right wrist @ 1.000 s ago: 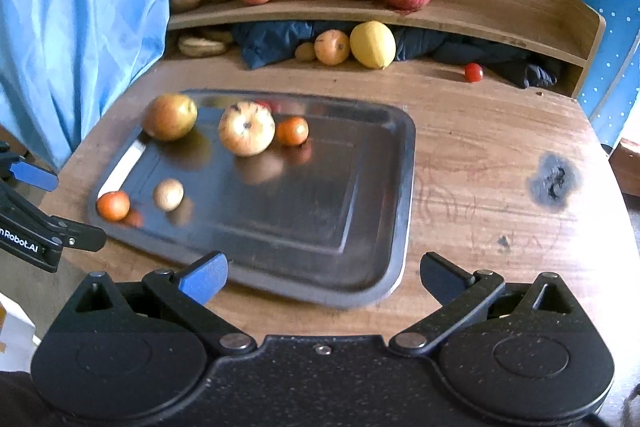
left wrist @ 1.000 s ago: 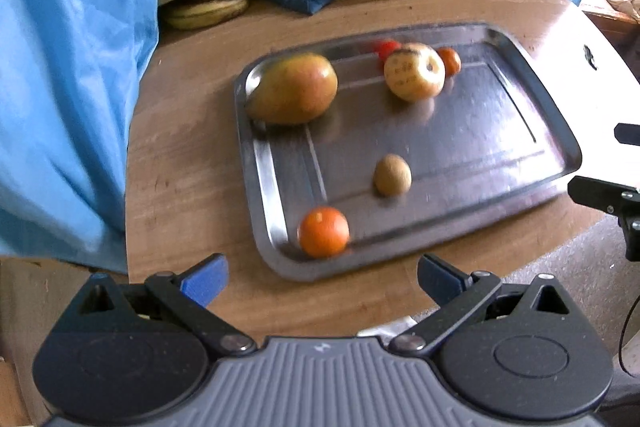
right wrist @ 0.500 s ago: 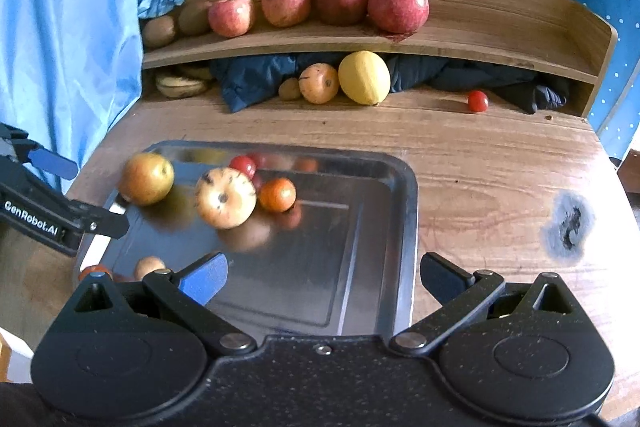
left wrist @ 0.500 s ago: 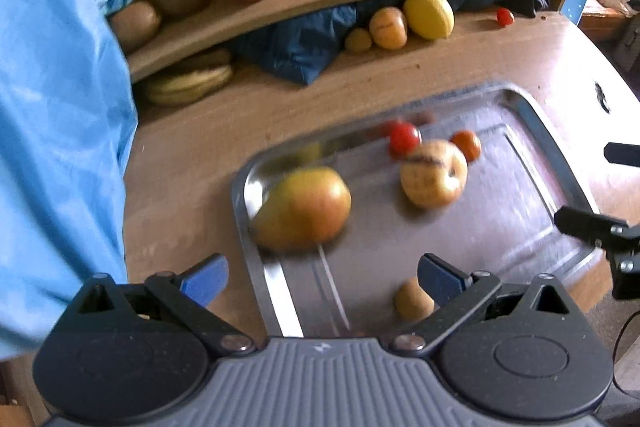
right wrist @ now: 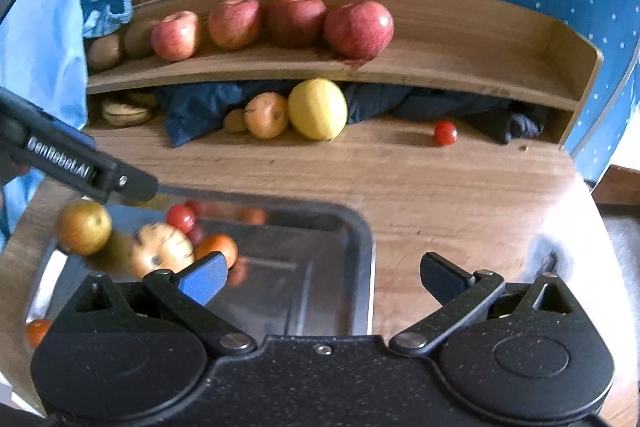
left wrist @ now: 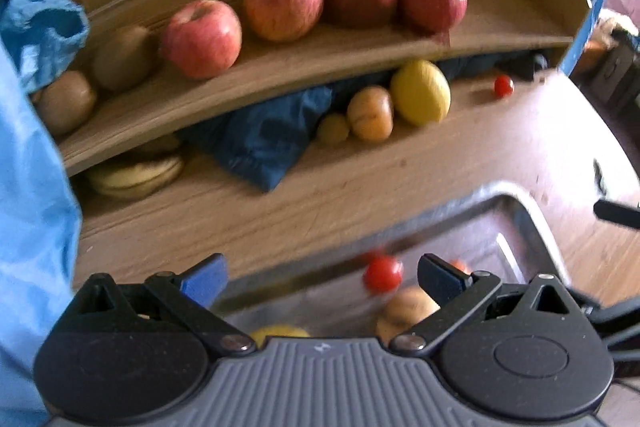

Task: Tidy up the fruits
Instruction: 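Reach the left tool to a striped tan pear while the right tool reaches a yellow lemon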

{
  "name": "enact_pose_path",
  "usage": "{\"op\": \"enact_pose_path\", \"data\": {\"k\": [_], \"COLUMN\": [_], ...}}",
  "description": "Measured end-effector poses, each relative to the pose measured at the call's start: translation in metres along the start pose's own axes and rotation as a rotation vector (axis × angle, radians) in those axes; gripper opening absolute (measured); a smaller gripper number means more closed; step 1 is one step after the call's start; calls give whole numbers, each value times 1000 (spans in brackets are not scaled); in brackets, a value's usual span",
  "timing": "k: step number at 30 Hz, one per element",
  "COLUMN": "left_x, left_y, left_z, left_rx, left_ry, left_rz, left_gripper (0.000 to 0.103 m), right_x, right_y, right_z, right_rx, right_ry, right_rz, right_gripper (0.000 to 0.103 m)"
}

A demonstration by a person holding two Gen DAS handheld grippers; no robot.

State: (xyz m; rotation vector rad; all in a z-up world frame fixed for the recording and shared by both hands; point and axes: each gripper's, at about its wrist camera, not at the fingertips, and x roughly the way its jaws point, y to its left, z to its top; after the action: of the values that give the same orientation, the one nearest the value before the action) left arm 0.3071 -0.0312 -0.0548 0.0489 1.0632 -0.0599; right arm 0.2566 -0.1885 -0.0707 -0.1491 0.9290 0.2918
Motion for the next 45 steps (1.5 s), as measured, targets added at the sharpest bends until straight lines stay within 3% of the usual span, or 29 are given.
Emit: {"op": "enact_pose_path", "data": {"k": [15,23,34,45], "left_x": [53,62,77,93], "left_y": [9,8,1,11], "left_z": [49,59,77,78], "left_rx": [-42,-98,-233,-353], "left_ry": [-35,-94,-92,-41], "left_rz": [2,-116,-186,-232], "left_gripper": [103,102,96,79], "right_x": [51,82,112,128], "right_y": [1,6,17,25], "right_z": [41,59,73,82], "right_rx": [-136,-261,-354,-383], "right_ry": [-10,-35,-66,-82], "right_rz": [-60,-57,-29,-8], "right_gripper": [102,101,86,69]}}
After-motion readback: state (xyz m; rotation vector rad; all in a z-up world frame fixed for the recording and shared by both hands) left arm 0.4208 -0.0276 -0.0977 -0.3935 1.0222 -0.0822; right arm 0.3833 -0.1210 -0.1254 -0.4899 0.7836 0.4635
